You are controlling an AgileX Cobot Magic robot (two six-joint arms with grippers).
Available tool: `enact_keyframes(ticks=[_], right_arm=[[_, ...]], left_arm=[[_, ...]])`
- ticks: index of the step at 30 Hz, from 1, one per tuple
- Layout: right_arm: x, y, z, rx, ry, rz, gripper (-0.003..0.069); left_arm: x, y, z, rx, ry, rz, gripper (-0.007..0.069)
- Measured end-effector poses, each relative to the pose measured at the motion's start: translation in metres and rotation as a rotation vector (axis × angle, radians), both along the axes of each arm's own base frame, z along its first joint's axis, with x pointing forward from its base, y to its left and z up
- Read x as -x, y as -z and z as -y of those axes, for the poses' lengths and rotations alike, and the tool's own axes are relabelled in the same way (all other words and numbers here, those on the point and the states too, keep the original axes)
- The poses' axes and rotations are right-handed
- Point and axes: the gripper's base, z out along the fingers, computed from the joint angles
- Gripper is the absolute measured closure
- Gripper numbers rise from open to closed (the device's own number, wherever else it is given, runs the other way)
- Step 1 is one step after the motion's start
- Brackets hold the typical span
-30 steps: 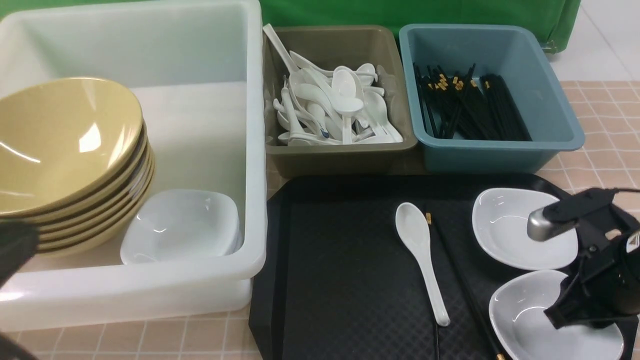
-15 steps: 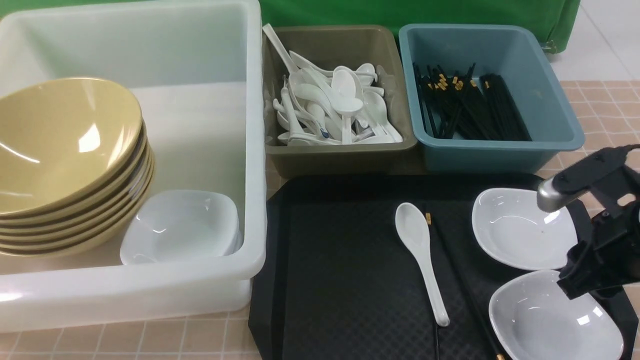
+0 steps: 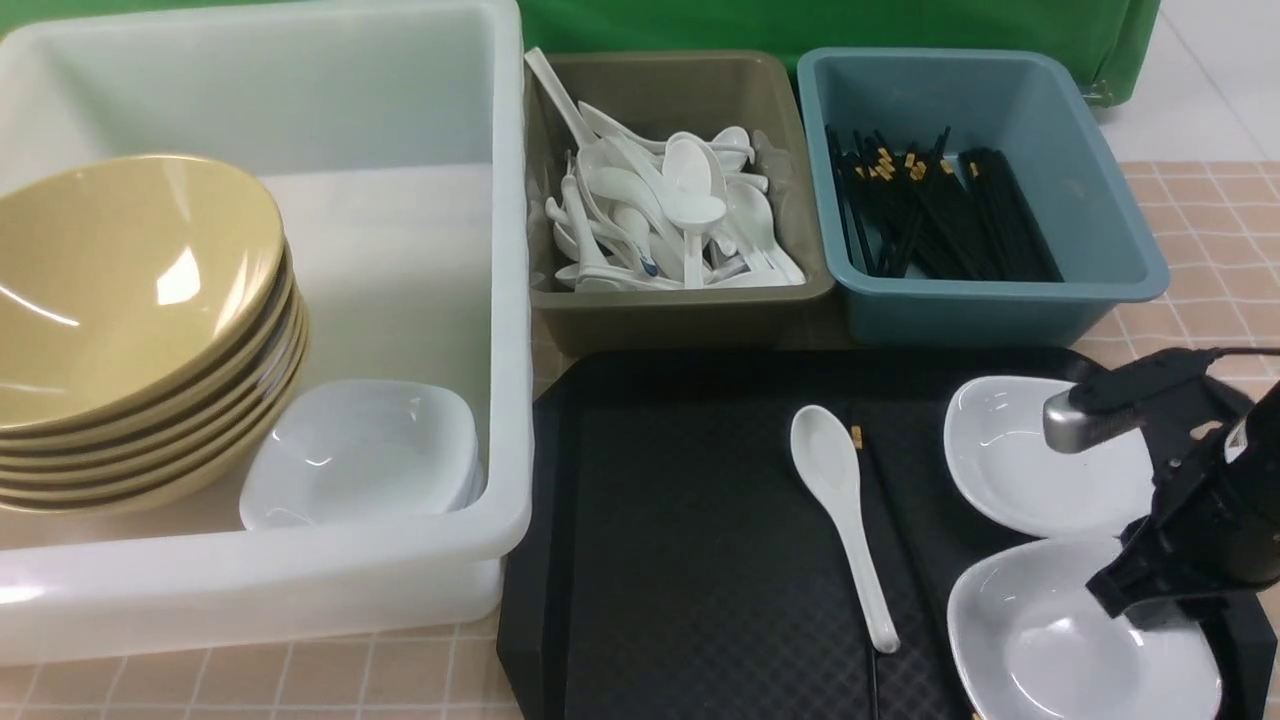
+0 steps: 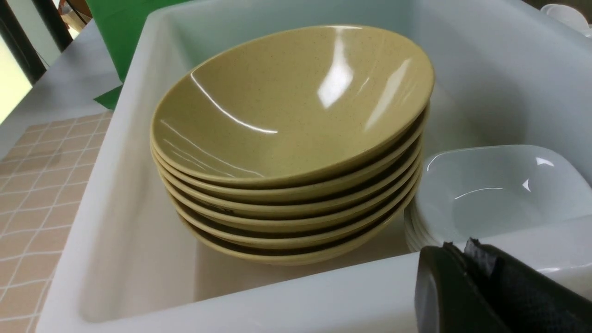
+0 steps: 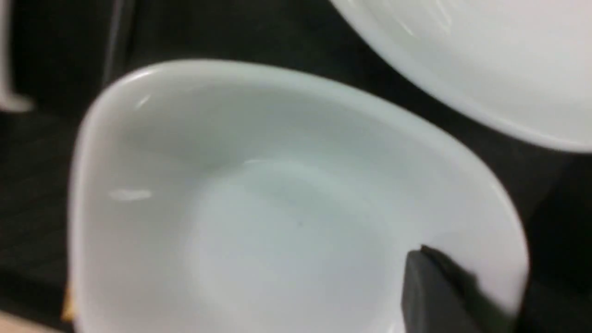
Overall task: On brown table put chopsticks spoon bowls plates into blue grey white boxes.
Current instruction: 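Reach for and grasp the small white dish on the black tray, then place the white bowl into the white bin on top of the stacked bowls with the right gripper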
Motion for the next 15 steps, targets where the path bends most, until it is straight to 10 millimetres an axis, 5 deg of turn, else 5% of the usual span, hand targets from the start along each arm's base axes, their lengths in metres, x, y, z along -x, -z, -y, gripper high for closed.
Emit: enact_keyframes(ticks=[4,7,11,15], right_arm=[[0.004,-0.050,-0.003,-0.066,0.007,0.162,0.0582],[0.002,-0.105,-0.025,-0.342,-0.002,0.409,0.0584],[-0.006,-0.145,-0.083,-0.740,-0.128,0.624,0.0584],[-0.014,-0.145,-0.153,-0.953,-0.250,0.685,0.0584]], left_arm=[[0.000,0.000,0.000,0.000,0.000,0.001,0.0620],[0.000,0.000,0.000,0.000,0.001,0.003,0.0620],[-0.001,0.001,0.000,0.000,0.003,0.009,0.0620],[-0.001,0.001,0.001,0.000,0.004,0.014,0.0620]])
